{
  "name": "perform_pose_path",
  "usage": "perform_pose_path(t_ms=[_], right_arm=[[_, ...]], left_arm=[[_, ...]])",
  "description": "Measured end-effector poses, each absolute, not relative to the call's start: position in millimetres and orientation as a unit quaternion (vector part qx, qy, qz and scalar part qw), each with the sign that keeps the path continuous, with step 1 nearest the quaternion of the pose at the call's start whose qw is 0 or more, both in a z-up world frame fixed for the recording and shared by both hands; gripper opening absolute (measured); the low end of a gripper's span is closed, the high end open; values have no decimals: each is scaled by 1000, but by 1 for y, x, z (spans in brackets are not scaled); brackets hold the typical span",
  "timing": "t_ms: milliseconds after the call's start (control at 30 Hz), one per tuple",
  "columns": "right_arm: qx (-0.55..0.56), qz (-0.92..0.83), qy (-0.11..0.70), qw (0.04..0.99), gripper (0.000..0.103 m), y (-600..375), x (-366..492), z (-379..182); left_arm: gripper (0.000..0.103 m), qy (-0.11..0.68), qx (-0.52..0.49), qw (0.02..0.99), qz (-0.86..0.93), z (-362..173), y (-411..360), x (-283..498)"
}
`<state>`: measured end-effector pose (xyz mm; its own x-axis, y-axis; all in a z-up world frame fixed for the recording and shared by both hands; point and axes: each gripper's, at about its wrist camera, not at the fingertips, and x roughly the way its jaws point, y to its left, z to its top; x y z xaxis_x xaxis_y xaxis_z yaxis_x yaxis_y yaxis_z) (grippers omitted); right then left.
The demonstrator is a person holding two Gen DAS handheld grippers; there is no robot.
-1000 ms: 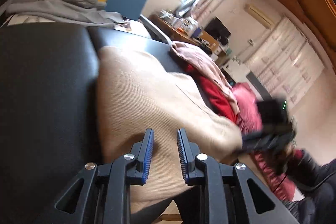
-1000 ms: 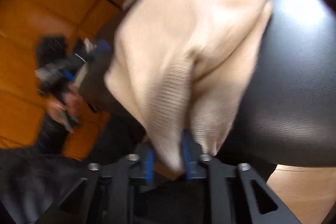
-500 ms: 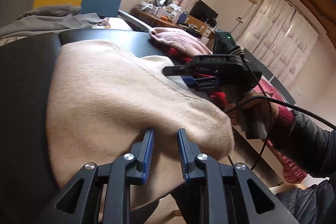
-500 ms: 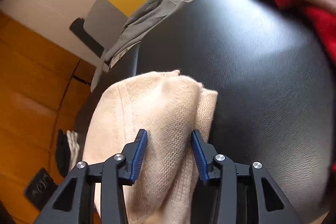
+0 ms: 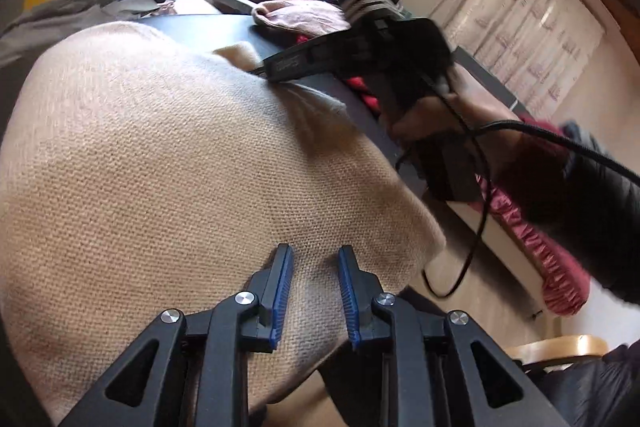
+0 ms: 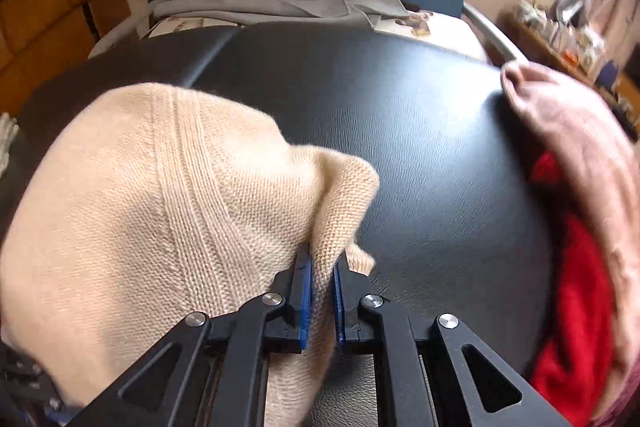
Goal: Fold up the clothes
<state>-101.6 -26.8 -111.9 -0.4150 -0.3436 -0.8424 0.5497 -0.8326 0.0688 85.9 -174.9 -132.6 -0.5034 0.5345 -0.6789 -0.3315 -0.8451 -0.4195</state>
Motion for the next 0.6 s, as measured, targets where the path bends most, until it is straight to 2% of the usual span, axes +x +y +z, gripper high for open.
perform_pose_path(t_ms=[33,200,300,367,500,600], right_arm=[[467,-835,122,263,9,-28,-104,-111],[475,-836,53,270,11,-10,-114,-108],[474,-837,27,272,23,-16,-119,-102],[462,-845,26,267,40,-14,-114,-93],[419,-868,22,265,48,-16,-93,-57],[391,-875,3,286,61,-32,-76,-26]], left_arm=[[23,-120,-430,251,859,-134,-175,86],[23,-141,-429,245,858,-131,-178,88],[23,-152,-405,235,870,-114,-193,89],[23,-163,-377,214,886,-96,-214,92],[23,-175,-334,172,910,-65,-264,82],[24,-176,-330,149,915,-56,-297,54]])
